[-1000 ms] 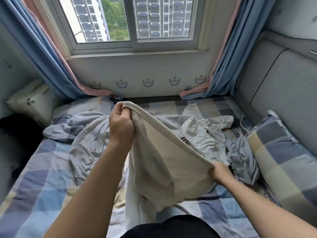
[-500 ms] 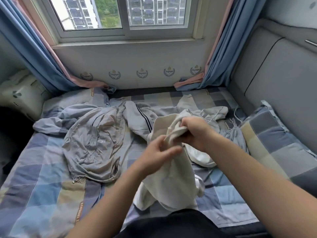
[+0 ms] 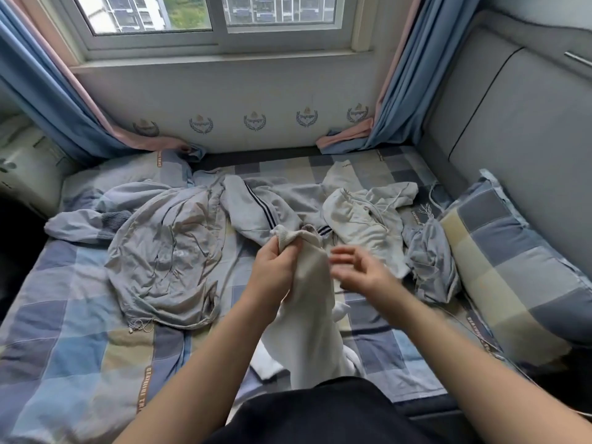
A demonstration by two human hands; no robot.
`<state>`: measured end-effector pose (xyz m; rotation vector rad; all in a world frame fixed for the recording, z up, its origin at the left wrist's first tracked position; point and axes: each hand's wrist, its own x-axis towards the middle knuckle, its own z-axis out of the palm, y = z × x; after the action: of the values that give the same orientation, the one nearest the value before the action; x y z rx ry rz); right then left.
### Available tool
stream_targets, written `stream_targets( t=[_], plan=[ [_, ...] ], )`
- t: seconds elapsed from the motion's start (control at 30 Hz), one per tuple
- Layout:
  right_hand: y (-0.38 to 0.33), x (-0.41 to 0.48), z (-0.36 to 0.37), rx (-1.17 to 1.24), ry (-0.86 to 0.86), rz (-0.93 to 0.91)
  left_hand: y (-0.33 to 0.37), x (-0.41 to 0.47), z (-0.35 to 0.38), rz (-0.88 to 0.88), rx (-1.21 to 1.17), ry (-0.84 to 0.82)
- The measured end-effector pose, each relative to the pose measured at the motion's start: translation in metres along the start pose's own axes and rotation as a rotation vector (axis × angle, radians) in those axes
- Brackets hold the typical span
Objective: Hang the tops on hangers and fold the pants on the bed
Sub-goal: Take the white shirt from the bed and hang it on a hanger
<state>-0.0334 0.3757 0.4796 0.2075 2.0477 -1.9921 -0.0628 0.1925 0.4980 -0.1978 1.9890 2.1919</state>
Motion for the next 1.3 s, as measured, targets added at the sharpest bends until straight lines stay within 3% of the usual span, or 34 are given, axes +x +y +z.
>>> stream_targets(
  t=[0.13, 0.3, 0.4, 0.57, 0.73, 0.93, 1.13, 1.23, 1.3],
  plan=[
    [0.053, -0.014, 0.017, -0.18, -0.139, 0.083, 0.015, -0.011, 0.013, -0.033, -0.099, -0.069],
    [0.092, 0.003, 0.023, -0.575, -0.063, 0.166, 0.039, -0.02, 0.012, -0.058, -0.251, -0.128],
    [0.107, 0.008, 0.017, -0.661, 0.032, 0.229, 0.051, -0.016, -0.001, -0.043, -0.299, -0.108],
    [0.105, 0.011, 0.011, -0.694, 0.25, 0.117, 0.055, -0.008, -0.023, -0.036, -0.309, -0.036],
    [0.079, 0.005, -0.006, -0.763, 0.408, -0.076, 0.046, 0.014, -0.058, 0.001, -0.094, 0.068],
    [0.019, -0.007, -0.012, -0.634, 0.304, -0.277, 0.013, 0.021, -0.075, -0.139, 0.202, 0.099],
    [-0.047, -0.005, 0.005, -0.147, 0.229, -0.214, 0.006, -0.019, -0.027, 0.062, 0.503, -0.229],
    [-0.072, -0.003, 0.019, 0.035, 0.217, -0.175, -0.007, -0.038, 0.001, -0.023, 0.545, -0.441],
    [-0.086, -0.003, 0.028, 0.115, 0.202, -0.16, -0.021, -0.046, 0.017, -0.076, 0.552, -0.419]
  ],
)
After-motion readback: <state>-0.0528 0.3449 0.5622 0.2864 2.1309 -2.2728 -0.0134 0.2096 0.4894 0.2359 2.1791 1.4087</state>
